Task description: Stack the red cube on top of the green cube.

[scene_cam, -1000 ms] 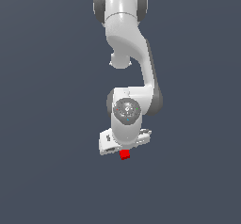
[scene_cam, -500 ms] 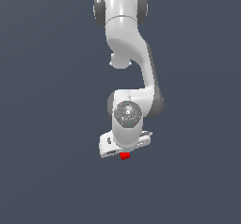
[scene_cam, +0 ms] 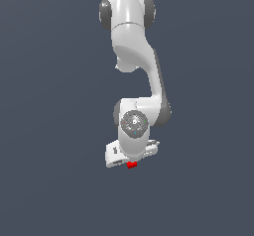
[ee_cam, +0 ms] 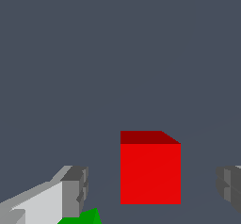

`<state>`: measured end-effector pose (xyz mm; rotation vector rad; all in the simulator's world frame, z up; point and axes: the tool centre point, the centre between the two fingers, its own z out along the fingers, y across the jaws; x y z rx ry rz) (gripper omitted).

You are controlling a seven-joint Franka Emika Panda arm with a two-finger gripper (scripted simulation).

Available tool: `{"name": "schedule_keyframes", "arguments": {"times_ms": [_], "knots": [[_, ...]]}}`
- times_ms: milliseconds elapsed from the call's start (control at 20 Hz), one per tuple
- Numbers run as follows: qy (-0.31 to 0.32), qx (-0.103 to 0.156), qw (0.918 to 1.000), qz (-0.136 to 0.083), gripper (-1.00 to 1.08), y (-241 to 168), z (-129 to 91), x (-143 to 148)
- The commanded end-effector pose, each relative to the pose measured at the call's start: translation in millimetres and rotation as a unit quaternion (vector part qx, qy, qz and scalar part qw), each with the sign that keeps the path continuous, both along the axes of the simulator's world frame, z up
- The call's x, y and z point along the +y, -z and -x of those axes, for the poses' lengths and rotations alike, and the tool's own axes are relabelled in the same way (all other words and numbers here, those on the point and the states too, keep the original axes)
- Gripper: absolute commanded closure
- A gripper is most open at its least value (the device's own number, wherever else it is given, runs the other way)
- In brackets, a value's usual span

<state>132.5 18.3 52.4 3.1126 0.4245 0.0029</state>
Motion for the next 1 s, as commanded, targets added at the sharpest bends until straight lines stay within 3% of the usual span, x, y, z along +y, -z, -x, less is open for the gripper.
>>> {"name": "schedule_keyframes", "arguments": {"times_ms": [0,500,550,950], "knots": [[0.000,0.001,1.0000,0.000,-0.92,15,1,0],[0.000,0.001,1.0000,0.000,-0.92,32,0,0],[0.000,0.001,1.0000,0.000,1.08,32,0,0],[0.000,0.001,1.0000,0.000,1.08,32,0,0]]}}
